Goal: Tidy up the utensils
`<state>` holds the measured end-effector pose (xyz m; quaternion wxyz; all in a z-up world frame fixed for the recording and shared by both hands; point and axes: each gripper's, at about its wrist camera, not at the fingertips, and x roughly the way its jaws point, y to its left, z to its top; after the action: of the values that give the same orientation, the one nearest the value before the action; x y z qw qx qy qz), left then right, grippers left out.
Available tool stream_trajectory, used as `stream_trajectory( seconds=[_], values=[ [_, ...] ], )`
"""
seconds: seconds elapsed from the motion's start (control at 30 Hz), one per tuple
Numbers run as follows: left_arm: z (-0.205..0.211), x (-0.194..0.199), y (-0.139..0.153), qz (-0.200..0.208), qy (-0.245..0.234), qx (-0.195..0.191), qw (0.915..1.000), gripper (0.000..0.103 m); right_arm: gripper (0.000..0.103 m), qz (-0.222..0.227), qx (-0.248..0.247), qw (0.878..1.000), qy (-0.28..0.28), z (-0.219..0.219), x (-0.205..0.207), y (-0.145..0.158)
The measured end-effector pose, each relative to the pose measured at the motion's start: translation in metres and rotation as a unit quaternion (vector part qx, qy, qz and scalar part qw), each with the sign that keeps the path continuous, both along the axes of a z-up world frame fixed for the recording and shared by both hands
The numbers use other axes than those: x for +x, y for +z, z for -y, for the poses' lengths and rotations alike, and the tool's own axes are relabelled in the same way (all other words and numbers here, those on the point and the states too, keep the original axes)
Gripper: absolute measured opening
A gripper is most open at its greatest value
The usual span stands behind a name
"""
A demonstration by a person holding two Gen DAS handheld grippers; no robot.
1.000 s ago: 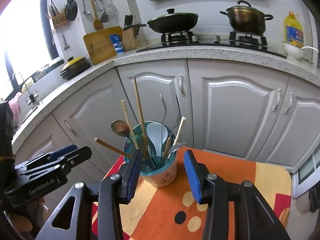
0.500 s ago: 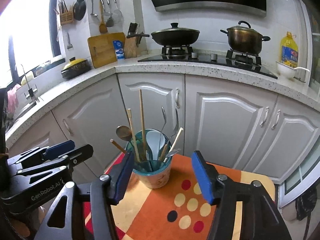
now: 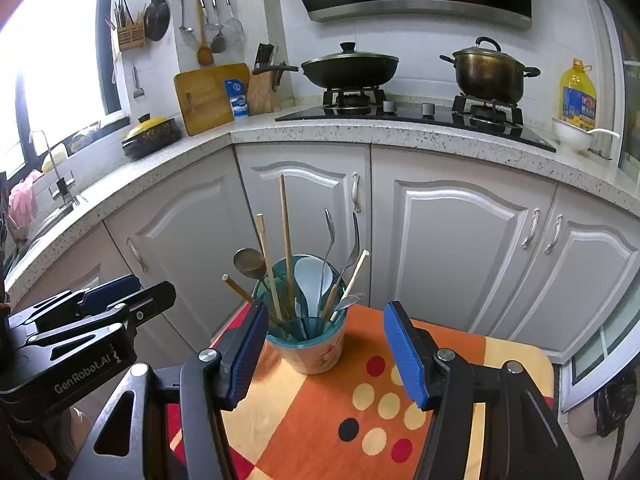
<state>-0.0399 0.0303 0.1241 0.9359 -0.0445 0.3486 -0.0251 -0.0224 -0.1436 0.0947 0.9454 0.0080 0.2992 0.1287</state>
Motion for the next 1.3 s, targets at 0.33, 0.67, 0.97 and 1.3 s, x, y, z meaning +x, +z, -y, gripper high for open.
stream_trajectory(
  seconds=[0.33, 0.67, 0.97, 1.3],
  values=[
    [0.0028, 0.0000, -0.0021, 0.001, 0.007, 0.013, 0.9999, 0.046, 0.060, -0.005, 0.003, 1.000, -0.004, 0.0006, 0.0025, -0.0041],
    [0.0051, -0.0005, -0.0029, 0.007, 0.015, 0.025, 0.9996, 0.046, 0.061, -0.008, 0.002, 1.000, -0.007, -0.0003, 0.0051, -0.0072],
    [0.0050, -0.0001, -0.0041, 0.002, 0.014, 0.026, 0.9996, 0.046, 0.061, -0.013, 0.002, 1.000, -0.001, -0.0037, 0.0046, -0.0092],
    [0.0049, -0.0008, -0.0040, 0.002, 0.014, 0.026, 0.9996, 0.046, 0.062, -0.013, 0.002, 1.000, 0.002, -0.0053, 0.0034, -0.0093]
  ],
)
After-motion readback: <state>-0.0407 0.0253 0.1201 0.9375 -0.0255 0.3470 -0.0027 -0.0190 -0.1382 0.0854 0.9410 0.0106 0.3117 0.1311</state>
